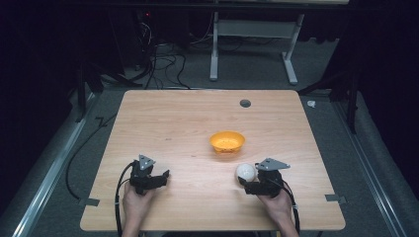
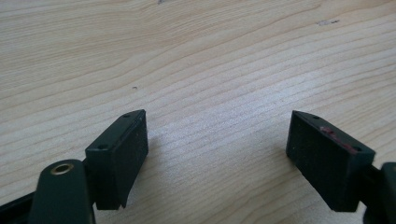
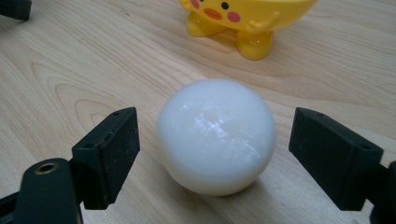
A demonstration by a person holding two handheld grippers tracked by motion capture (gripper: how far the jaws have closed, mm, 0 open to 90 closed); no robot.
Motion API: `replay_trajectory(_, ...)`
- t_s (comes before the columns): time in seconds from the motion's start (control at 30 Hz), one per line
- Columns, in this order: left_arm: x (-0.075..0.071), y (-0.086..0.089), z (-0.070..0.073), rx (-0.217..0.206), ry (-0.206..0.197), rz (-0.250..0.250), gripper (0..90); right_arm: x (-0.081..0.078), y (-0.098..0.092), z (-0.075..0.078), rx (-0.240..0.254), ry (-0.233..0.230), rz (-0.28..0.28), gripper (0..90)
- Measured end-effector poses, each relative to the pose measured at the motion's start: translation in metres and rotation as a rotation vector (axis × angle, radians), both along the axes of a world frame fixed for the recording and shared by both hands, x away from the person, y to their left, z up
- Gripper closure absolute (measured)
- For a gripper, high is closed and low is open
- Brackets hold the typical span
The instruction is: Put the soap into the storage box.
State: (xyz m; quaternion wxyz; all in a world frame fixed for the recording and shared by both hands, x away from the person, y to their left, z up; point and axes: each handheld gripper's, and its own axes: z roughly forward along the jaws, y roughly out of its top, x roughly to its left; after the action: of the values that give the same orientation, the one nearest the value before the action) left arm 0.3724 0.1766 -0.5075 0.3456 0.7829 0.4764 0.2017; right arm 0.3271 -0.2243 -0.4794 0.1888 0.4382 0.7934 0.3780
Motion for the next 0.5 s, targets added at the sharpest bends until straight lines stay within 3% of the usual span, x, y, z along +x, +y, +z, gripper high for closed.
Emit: replay_trajectory(0.5, 0.0, 0.0, 0.0, 0.0, 0.0, 0.0, 21.2, 0.011, 0.011, -0.011, -0.045, 0.037, 0.003, 16.0)
